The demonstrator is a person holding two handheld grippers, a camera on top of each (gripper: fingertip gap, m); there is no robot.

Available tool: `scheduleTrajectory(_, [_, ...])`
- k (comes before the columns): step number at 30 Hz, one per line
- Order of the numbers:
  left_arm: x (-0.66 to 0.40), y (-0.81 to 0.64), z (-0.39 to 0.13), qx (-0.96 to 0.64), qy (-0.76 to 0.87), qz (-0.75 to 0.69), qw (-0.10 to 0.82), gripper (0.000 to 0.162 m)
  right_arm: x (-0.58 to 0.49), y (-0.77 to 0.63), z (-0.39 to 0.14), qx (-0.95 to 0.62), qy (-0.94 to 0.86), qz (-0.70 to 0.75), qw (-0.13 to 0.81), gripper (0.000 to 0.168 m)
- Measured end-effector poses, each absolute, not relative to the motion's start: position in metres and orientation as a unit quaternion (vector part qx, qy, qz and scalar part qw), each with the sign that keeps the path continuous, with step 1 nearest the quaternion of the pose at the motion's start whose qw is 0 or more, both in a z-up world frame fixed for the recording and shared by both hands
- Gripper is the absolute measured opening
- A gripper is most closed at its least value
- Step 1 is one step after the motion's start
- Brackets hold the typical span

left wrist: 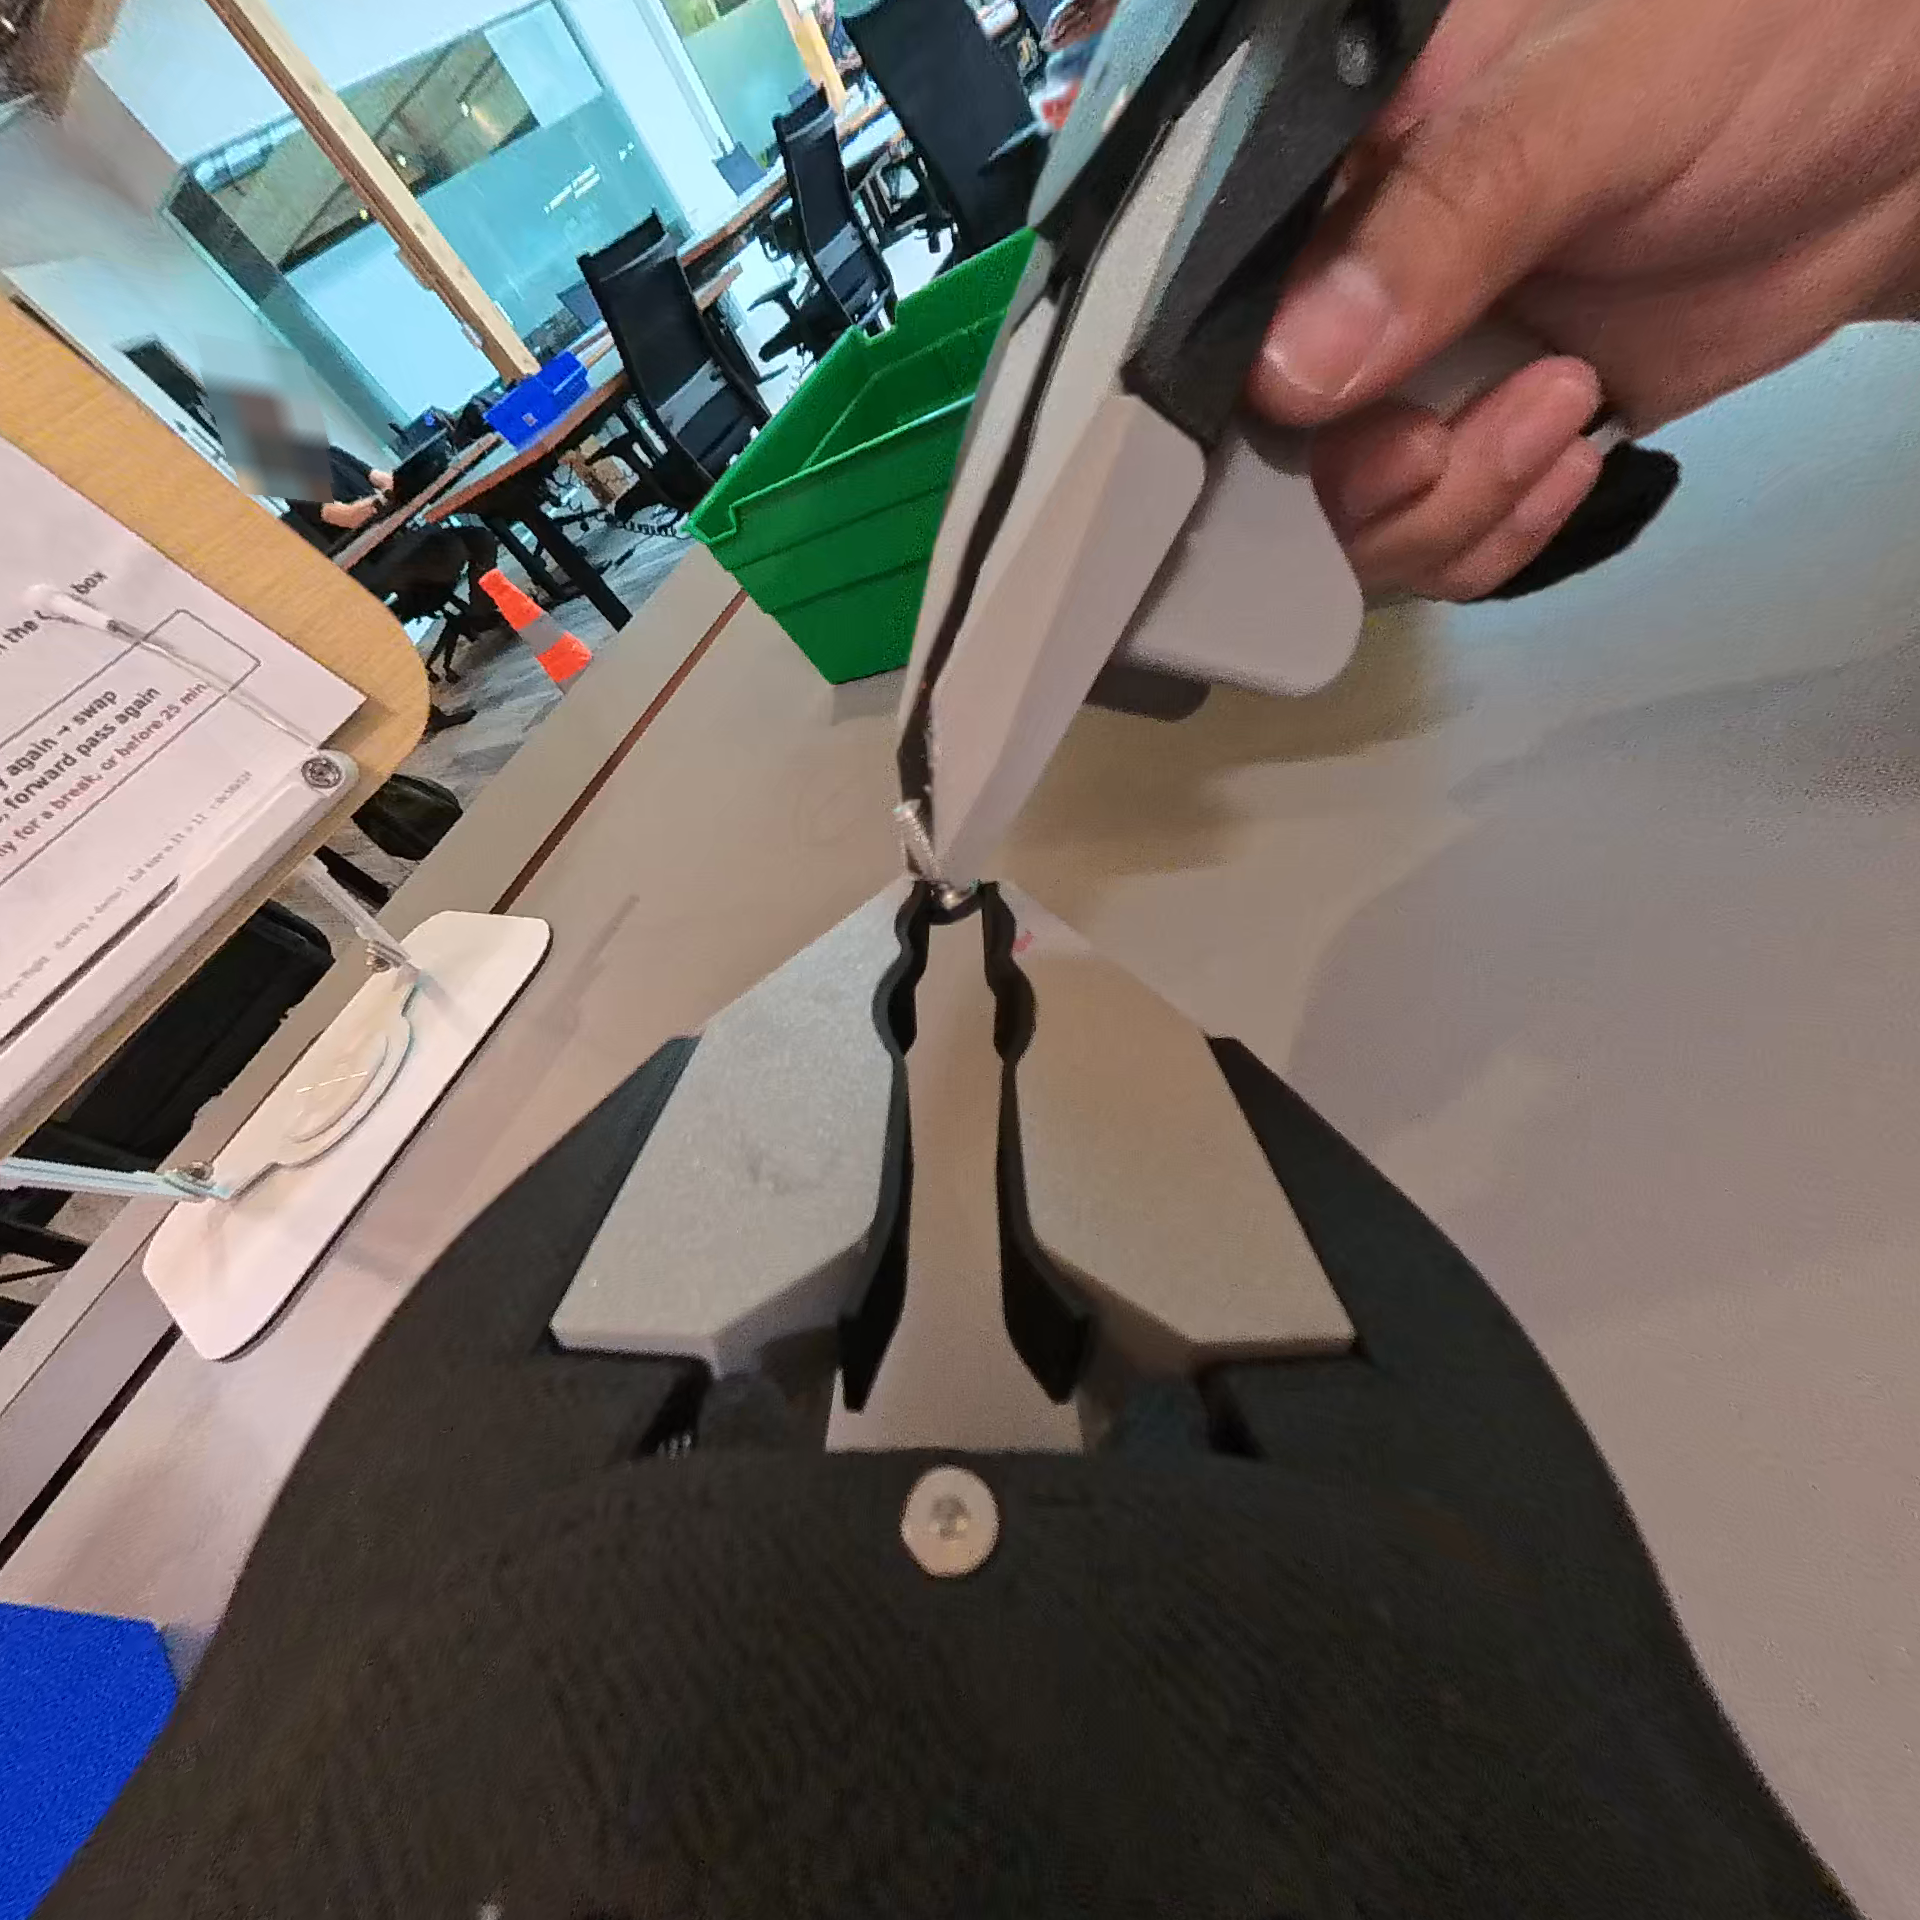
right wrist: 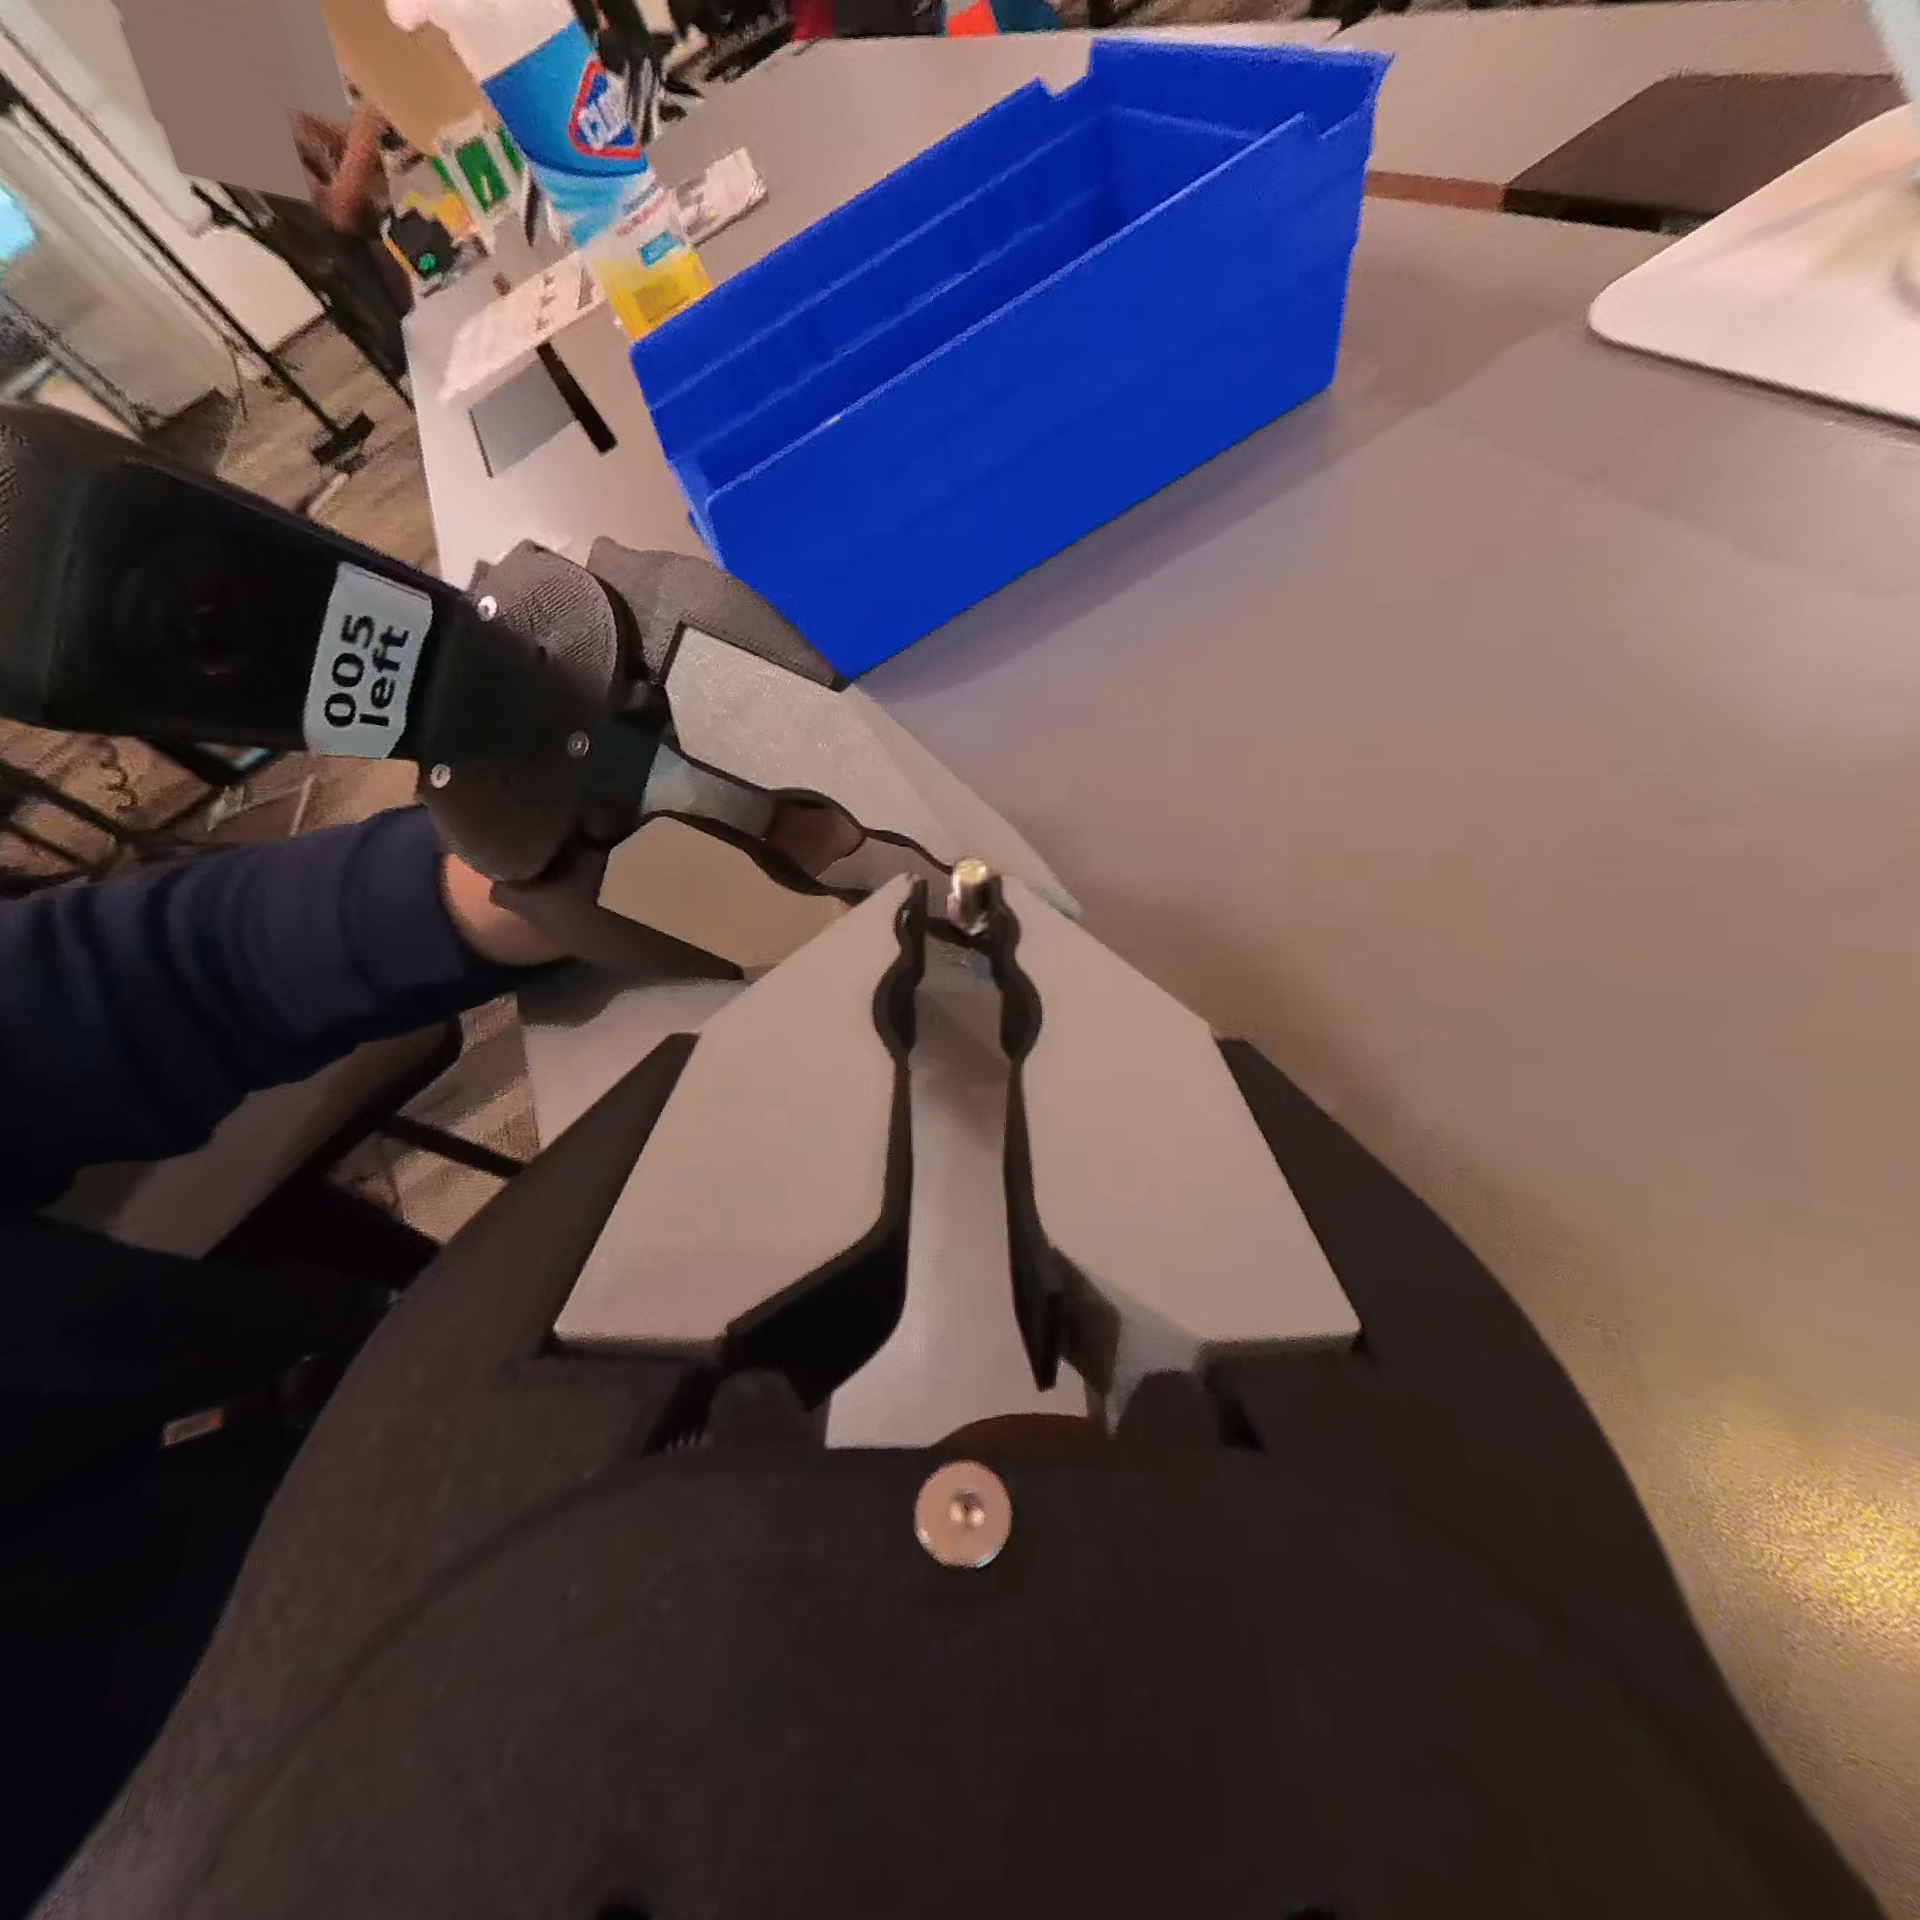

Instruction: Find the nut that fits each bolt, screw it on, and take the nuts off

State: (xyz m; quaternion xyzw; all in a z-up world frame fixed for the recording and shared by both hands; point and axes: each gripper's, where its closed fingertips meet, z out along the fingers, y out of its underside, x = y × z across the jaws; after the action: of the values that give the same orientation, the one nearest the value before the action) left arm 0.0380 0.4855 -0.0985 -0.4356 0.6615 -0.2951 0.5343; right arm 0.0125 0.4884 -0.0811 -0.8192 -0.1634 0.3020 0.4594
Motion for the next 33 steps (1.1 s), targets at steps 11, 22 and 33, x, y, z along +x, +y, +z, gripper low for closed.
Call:
scheduleTrajectory(11, [0.04, 0.484, -0.103, -0.449, 0.667, -0.291, 0.518, 0.011, 0.029, 0.486, -0.075, -0.806, -0.136, 0.299, 0.493, 0.002])
scheduleTrajectory(22, [0.035, 0.499, -0.105, -0.501, 0.642, -0.311, 0.491, 0.015, 0.24, 0.405, -0.036, -0.885, -0.071, 0.022, 0.461, 0.003])
scheduleTrajectory(33, [0.042, 0.497, -0.124, -0.498, 0.662, -0.282, 0.484, 0.016, 0.305, 0.378, -0.117, -0.951, -0.054, -0.088, 0.291, 0.007])
